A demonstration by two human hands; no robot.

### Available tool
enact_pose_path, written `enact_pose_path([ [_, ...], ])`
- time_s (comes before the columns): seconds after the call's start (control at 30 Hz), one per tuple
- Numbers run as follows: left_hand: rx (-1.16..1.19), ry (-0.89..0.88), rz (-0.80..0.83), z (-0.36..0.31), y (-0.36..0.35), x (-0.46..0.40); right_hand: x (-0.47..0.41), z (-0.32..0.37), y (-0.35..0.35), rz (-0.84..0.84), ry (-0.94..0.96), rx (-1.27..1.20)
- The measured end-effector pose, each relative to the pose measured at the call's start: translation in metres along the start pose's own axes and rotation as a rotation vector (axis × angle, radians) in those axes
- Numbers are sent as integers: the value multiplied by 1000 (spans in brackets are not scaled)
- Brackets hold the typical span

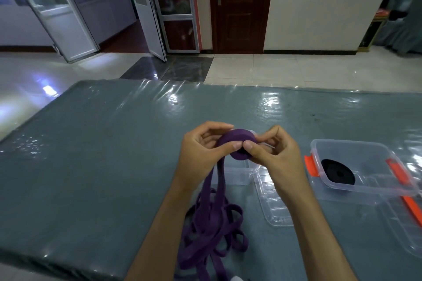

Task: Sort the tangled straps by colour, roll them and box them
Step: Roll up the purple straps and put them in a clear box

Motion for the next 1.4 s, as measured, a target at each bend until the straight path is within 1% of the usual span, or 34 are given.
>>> enact_pose_path([
  [0.07,38,-9,-15,0,-4,1,-2,8,0,27,36,-10],
  [0.13,65,-17,15,1,-13,3,-1,12,2,-28,78,-36],
  [0.2,31,-18,51,1,-15,2,2,10,4,-59,70,-67],
  [0.3,-81,-32,96,-1,-11,2,5,2,6,23,-5,-5],
  [0.4,-23,44,50,7,-9,9,8,4,11,62,-12,43],
  [0.47,23,29,37,8,-12,14,11,11,12,22,37,11],
  [0.53,23,15,63,6,-14,16,14,14,11,-35,81,-49],
  [0.63,26,11,70,2,-13,17,21,6,6,-76,34,-121],
  [0.73,46,33,-27,5,-6,20,30,-5,4,-62,-31,-78],
  [0.8,68,62,-82,13,-4,25,35,-7,7,-82,-40,-48],
  [0.87,96,58,-65,18,-8,30,36,-4,10,-118,-8,-46],
  [0.93,92,45,7,18,-16,34,37,-2,12,-149,17,-63],
  [1.0,79,38,38,16,-17,35,39,-2,10,-129,4,-88],
  [1.07,63,40,-12,14,-11,35,37,-1,8,-86,-24,-104],
  [1.17,77,32,-102,17,-5,39,34,4,12,-34,-39,-38],
  [1.3,101,31,-57,17,-16,40,34,9,15,-82,41,-31],
  [1.4,101,42,-37,16,-13,35,37,3,12,-59,11,-45],
])
Point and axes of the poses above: each hand's wrist, its own x-axis away from the middle knuckle, its own y-axis out of the back of the hand, z = x × y, the point moved 9 cm from there along -x, towards the middle knuckle, and after that the axes turned 6 degrees about y, right-handed, at the moved point
